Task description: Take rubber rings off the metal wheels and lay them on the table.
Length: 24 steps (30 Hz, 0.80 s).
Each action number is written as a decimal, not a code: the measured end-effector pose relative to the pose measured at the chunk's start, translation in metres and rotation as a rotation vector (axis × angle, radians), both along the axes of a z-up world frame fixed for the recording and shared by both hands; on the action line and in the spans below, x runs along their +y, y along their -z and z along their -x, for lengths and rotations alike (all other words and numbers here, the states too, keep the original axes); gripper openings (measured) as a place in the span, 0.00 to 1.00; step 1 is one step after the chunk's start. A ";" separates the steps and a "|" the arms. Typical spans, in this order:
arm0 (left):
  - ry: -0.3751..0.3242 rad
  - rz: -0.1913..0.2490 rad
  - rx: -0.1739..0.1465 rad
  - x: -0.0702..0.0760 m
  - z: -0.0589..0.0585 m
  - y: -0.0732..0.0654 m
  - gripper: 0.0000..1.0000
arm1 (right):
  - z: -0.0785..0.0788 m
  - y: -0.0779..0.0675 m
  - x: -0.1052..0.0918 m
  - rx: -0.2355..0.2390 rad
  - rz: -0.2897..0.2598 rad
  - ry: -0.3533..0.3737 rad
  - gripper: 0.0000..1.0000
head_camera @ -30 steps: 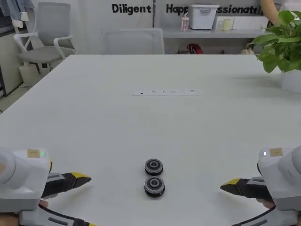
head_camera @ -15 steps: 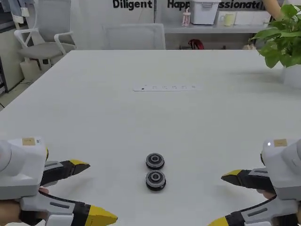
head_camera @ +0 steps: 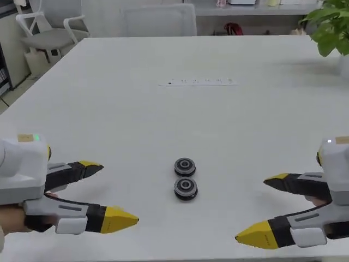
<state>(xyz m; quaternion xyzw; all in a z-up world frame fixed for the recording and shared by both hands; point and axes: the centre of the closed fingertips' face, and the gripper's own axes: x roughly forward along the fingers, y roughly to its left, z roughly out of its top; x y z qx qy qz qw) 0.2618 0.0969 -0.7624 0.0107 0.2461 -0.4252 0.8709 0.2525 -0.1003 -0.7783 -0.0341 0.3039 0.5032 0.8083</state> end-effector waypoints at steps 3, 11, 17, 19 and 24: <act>0.006 -0.001 -0.003 -0.001 0.001 -0.004 1.00 | 0.002 -0.001 0.001 0.008 -0.011 0.004 0.95; 0.003 0.009 -0.022 0.000 0.000 -0.015 1.00 | 0.001 -0.005 0.002 0.001 -0.028 0.009 0.95; 0.011 -0.001 -0.042 0.001 -0.001 -0.033 1.00 | -0.002 -0.014 0.003 -0.011 -0.034 -0.002 0.95; 0.029 -0.029 -0.049 0.002 0.000 -0.037 1.00 | -0.007 -0.026 0.002 -0.033 -0.055 0.005 0.95; 0.061 -0.065 -0.074 -0.002 -0.002 -0.052 1.00 | -0.021 -0.050 -0.007 -0.084 -0.075 0.028 0.95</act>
